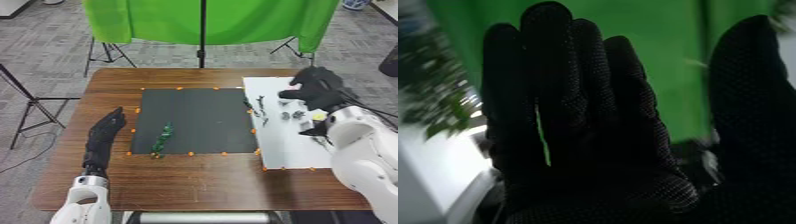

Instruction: Arrange flowers

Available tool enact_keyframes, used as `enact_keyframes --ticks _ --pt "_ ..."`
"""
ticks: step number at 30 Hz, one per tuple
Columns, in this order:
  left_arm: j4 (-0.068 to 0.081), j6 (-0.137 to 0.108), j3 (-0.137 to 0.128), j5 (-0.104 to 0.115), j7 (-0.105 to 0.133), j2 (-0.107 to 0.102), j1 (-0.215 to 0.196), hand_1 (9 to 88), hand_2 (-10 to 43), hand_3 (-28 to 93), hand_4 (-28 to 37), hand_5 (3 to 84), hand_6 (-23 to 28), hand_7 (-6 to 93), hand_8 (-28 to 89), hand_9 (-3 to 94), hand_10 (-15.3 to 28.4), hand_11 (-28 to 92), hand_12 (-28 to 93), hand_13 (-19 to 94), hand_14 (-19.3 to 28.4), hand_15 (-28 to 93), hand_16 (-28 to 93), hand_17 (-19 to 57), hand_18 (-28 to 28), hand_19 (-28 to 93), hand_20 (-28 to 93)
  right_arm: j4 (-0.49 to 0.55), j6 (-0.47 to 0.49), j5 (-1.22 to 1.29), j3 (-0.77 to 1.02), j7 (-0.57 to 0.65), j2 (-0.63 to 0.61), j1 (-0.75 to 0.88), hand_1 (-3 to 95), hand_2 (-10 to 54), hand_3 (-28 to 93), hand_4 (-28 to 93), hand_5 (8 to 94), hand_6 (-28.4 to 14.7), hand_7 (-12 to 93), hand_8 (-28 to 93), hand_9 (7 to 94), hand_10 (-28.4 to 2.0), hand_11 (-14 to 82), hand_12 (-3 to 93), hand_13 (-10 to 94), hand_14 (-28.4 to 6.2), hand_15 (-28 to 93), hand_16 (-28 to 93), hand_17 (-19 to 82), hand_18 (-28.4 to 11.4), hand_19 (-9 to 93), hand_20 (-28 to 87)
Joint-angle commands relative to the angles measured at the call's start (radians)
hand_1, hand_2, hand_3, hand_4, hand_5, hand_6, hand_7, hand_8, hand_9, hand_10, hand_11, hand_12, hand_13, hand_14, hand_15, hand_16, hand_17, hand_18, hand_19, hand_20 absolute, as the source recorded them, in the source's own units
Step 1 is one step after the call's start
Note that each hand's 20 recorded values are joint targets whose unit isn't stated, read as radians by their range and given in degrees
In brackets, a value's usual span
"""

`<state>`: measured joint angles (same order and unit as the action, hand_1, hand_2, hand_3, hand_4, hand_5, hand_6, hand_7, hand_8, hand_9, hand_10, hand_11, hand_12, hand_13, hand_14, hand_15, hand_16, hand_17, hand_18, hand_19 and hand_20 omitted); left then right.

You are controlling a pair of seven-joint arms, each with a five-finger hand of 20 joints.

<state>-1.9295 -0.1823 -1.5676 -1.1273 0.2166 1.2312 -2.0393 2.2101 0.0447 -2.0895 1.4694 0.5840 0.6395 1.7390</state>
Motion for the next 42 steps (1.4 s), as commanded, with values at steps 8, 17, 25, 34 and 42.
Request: enact_keyframes --ticks 8,17,25,34,42 --pt "0.006 0.024 0.02 -0.025 -0.023 0.002 -0.003 26.7 -5.2 64 -22.1 38.8 2.8 10.0 -6 35.9 11.1 11 13 27 15.6 14 4 0.0 12.9 5 17 -0.133 0.138 -0.063 0.268 0.105 0.031 0.354 36.3 -9.5 60 -28 61.2 -5.8 11 -5 63.7 -18.5 19.9 26.1 66 -15.2 51 29 35 -22.8 77 51" --pt "0.009 0.037 0.022 -0.028 -0.033 0.012 -0.003 26.7 -5.0 64 -22.3 38.7 2.8 10.0 -6 35.8 11.2 11 13 27 15.7 14 4 -0.1 12.9 5 17 -0.179 0.084 -0.031 0.228 0.095 0.04 0.358 37.3 -9.5 58 -28 62.2 -5.7 12 -5 65.7 -17.9 21.3 26.2 68 -14.0 51 28 36 -22.4 78 51" --pt "0.005 0.032 0.02 -0.023 -0.035 0.013 -0.012 26.6 -4.5 64 -22.3 38.9 2.8 10.1 -6 35.9 11.2 11 13 27 15.5 15 4 -0.1 12.9 5 17 -0.228 -0.135 -0.142 0.145 0.075 0.024 0.352 57.4 -9.5 48 -21 75.9 -1.1 18 13 80.2 -12.6 27.1 32.5 76 -9.3 56 31 44 -20.0 86 52" --pt "0.003 0.041 0.017 -0.024 -0.044 0.009 -0.014 26.2 -4.2 64 -22.3 38.9 2.7 10.0 -6 36.0 11.3 11 13 27 15.7 15 3 -0.1 12.9 5 17 -0.135 -0.225 -0.136 0.16 0.057 0.033 0.34 61.1 -9.5 53 -21 82.9 1.5 22 16 89.1 -9.3 24.8 39.9 85 -5.1 58 33 52 -17.3 93 50" --pt "0.006 0.057 0.018 -0.029 -0.053 0.009 -0.005 26.1 -4.1 64 -22.3 38.9 2.8 9.9 -6 36.1 11.2 11 13 27 15.7 15 3 -0.1 12.9 5 17 -0.066 -0.225 0.004 -0.095 0.035 0.097 0.058 61.3 -9.5 53 -20 83.9 1.0 22 17 89.8 -9.4 25.2 39.5 86 -4.4 57 33 54 -16.5 93 50"
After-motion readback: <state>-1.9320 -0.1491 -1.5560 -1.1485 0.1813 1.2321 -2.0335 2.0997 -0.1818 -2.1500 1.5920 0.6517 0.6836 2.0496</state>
